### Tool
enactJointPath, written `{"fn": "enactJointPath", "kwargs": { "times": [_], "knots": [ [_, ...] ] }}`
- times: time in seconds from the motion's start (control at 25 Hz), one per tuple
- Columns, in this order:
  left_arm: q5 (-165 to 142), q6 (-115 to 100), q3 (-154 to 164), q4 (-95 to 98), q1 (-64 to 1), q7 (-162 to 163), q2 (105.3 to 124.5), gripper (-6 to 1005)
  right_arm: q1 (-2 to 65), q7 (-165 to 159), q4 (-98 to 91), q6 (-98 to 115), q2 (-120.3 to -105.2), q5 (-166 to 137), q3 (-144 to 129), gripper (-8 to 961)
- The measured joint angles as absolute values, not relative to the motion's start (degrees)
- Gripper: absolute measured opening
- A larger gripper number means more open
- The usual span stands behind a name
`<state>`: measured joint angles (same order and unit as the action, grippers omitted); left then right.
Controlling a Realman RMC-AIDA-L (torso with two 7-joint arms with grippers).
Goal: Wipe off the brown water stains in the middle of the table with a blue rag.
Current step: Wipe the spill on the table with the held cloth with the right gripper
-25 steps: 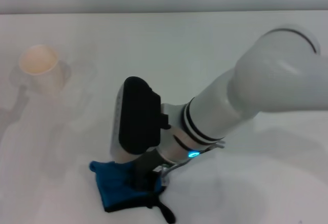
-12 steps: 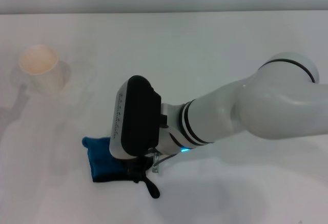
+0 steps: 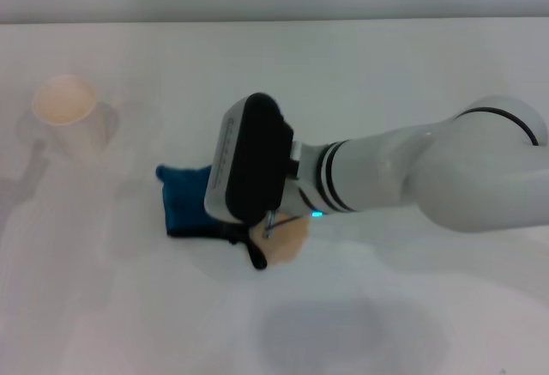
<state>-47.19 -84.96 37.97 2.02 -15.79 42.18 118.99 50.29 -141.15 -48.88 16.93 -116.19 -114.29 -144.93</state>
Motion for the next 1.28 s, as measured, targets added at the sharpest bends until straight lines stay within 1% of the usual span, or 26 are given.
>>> {"fn": "enactJointPath", "kwargs": {
  "times": [0.6, 1.28],
  "knots": [
    [-47.2, -84.4, 38.0, 2.0, -15.8, 42.2, 118.96, 892, 51.2, -141.3, -38.8, 6.7, -116.2, -113.9, -145.0, 136],
    [-47.2, -84.4, 37.9, 1.8, -15.8, 42.2, 119.08, 892, 49.6, -141.5, -51.4, 12.8, -116.18, -110.8, -152.0, 132]
  ]
}}
